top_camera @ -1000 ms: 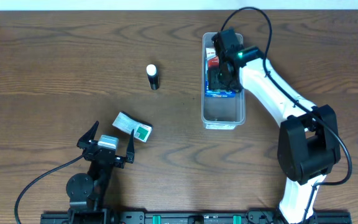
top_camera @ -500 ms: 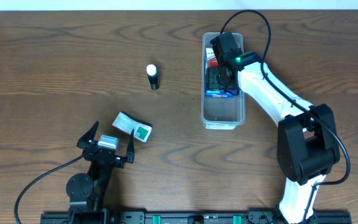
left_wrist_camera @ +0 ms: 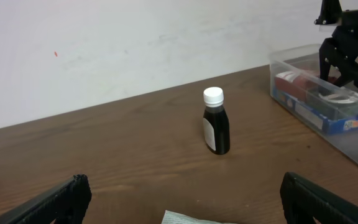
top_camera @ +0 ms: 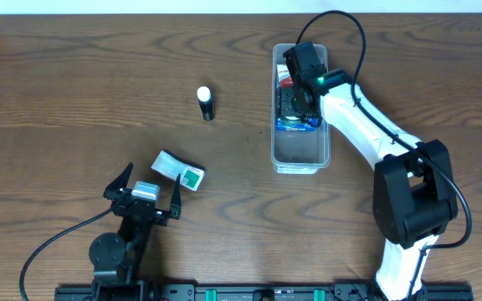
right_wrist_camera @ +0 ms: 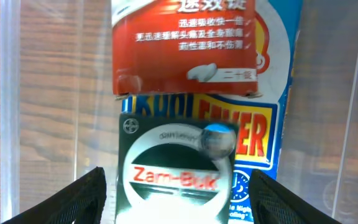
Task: Pack container
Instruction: 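Lower the tin into the container and open the right gripper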
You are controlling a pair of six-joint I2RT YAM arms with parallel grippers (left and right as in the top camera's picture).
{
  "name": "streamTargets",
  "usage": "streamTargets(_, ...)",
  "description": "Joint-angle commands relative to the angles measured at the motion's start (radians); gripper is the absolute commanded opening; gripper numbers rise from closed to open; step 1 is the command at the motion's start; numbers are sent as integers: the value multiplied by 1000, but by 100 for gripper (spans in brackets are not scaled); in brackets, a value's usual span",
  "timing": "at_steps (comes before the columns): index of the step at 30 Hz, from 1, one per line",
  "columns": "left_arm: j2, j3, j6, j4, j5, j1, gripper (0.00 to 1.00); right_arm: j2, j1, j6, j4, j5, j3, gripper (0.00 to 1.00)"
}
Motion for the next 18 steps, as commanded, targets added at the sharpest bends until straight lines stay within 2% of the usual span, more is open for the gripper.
streamTargets(1, -2, -19, 5, -32, 10, 5, 98, -6, 12, 9, 4, 14, -7, 71)
streamTargets(12, -2, -19, 5, -32, 10, 5, 98, -53, 11, -21, 29, 15, 45, 71)
streamTargets(15, -2, -19, 5, -32, 10, 5, 98, -116, -4, -80, 16, 31, 74, 74)
streamTargets(18, -2, -19, 5, -32, 10, 5, 98, -198, -43, -82, -2, 67, 81, 81)
